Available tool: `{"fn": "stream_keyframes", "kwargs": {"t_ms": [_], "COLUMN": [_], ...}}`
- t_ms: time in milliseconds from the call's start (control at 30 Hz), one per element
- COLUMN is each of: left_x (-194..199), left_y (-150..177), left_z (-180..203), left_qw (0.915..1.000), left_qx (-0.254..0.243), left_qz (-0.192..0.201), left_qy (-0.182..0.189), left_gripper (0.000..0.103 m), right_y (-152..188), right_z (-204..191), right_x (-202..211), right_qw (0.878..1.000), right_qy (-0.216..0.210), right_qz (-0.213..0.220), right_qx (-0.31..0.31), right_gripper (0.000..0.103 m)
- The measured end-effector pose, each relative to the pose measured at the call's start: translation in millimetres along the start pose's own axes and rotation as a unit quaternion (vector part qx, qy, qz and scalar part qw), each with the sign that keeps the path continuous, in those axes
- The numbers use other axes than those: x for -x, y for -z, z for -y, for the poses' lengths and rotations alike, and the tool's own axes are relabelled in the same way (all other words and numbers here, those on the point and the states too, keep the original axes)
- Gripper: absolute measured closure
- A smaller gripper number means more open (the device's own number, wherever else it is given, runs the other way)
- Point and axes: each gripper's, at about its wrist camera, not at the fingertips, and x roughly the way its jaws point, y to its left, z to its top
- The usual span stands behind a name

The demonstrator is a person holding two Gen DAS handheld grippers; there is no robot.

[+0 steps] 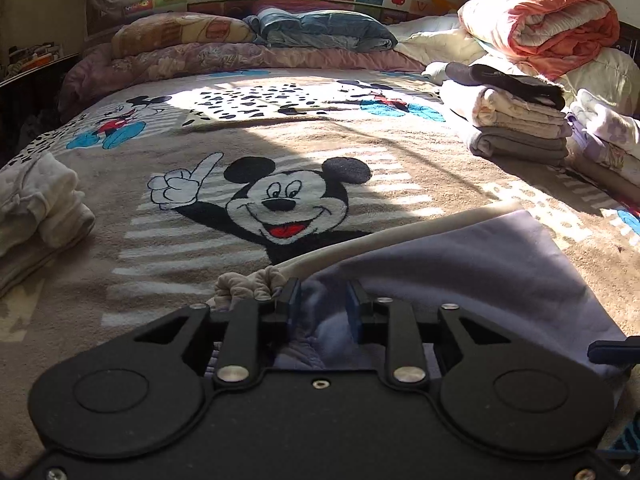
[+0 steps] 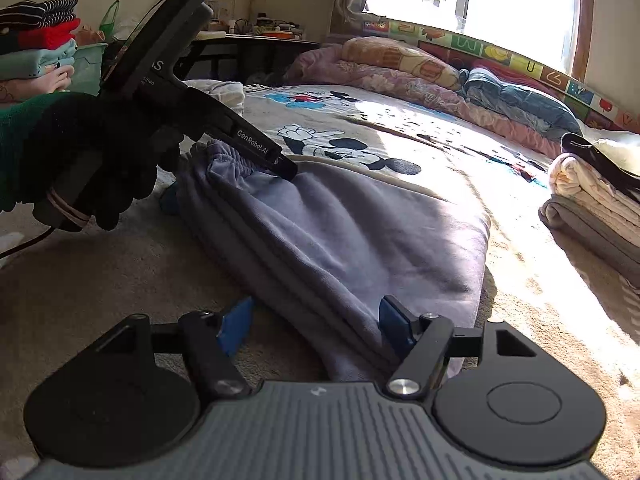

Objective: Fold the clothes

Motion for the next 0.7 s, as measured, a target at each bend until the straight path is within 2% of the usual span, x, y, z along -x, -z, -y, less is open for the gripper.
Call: {"fn": "stream_keyframes", "kwargs": {"t_ms": [67, 100, 167, 200, 267, 333, 400, 467, 533, 567, 633, 700], "left_x": [16, 25, 41, 49, 59, 69, 76, 77, 72, 69, 64, 59], "left_y": [-1, -2, -1, -1, 3, 7, 16, 24, 31, 34, 37, 38], "left_z": [-1, -2, -11, -18, -39, -61, -81, -97, -105, -107, -108, -106], "left_qw": [0.9994, 0.9988, 0.9973, 0.9961, 0.9903, 0.9803, 0.9645, 0.9454, 0.9323, 0.9282, 0.9269, 0.9271], "left_qx": [0.009, 0.014, 0.036, 0.053, 0.116, 0.179, 0.248, 0.31, 0.346, 0.357, 0.362, 0.361], "left_qz": [0.028, 0.041, 0.062, 0.07, 0.075, 0.08, 0.08, 0.068, 0.049, 0.039, 0.02, 0.007], "left_qy": [0.017, 0.025, 0.017, 0.013, 0.018, 0.023, 0.042, 0.075, 0.094, 0.097, 0.097, 0.1], "left_gripper": [0.046, 0.044, 0.039, 0.039, 0.035, 0.03, 0.025, 0.019, 0.019, 0.019, 0.019, 0.019], "right_y": [2, 3, 5, 7, 14, 23, 30, 37, 43, 46, 53, 55], "right_z": [11, 17, 32, 45, 72, 99, 118, 131, 141, 145, 149, 150], "right_x": [16, 24, 37, 39, 39, 36, 30, 20, 7, 1, -7, -12], "right_qw": [0.999, 0.999, 0.995, 0.991, 0.977, 0.954, 0.934, 0.917, 0.9, 0.893, 0.881, 0.878], "right_qy": [-0.001, -0.001, -0.001, -0.001, -0.005, -0.012, -0.017, -0.028, -0.034, -0.035, -0.04, -0.042], "right_qz": [0.015, 0.022, 0.035, 0.039, 0.045, 0.051, 0.055, 0.053, 0.047, 0.044, 0.042, 0.045], "right_qx": [-0.032, -0.047, -0.091, -0.128, -0.209, -0.295, -0.354, -0.395, -0.432, -0.446, -0.469, -0.475], "right_gripper": [0.033, 0.033, 0.032, 0.031, 0.031, 0.031, 0.031, 0.029, 0.028, 0.028, 0.028, 0.027]}}
